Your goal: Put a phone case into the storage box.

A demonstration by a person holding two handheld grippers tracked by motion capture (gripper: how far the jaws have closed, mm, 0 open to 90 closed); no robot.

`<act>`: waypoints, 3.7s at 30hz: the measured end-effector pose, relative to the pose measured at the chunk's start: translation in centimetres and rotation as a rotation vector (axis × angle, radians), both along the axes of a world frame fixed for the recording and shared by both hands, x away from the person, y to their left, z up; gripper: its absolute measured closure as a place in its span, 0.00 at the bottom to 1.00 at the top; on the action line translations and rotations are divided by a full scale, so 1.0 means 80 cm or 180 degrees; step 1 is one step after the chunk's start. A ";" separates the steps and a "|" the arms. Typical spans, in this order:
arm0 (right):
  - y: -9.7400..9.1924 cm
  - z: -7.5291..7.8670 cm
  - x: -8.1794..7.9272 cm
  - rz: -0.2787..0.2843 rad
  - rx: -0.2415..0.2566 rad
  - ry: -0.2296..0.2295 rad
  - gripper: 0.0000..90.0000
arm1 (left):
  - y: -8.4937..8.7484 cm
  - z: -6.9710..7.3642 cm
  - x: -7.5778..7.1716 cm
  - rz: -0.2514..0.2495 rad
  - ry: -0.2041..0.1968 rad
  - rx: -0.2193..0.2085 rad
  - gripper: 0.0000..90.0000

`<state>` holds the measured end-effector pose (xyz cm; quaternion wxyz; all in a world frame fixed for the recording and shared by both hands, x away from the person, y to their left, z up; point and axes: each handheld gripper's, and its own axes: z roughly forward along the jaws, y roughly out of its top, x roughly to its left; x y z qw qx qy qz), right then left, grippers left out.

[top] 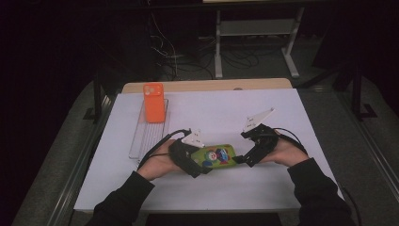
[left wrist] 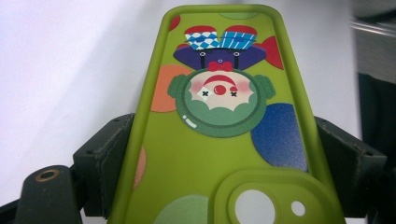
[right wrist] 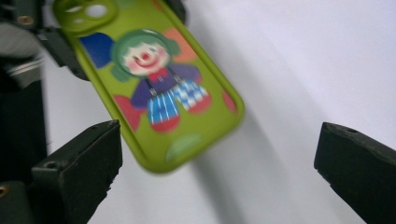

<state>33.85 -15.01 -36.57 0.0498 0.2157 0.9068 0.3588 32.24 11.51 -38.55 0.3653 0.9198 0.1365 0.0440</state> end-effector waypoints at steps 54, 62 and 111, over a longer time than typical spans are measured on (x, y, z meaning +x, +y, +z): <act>0.030 -0.071 -0.072 -0.0599 -0.1010 -0.2300 0.00 | -0.003 -0.007 0.005 0.0821 0.0051 -0.0080 0.17; 0.041 -0.075 -0.078 -0.0276 -0.1449 -0.2870 0.00 | -0.001 -0.005 0.004 0.0828 0.0101 -0.0050 0.17; 0.094 -0.100 -0.105 0.0394 -0.1826 -0.3818 0.85 | -0.005 -0.009 0.004 0.0710 0.0125 -0.0025 0.16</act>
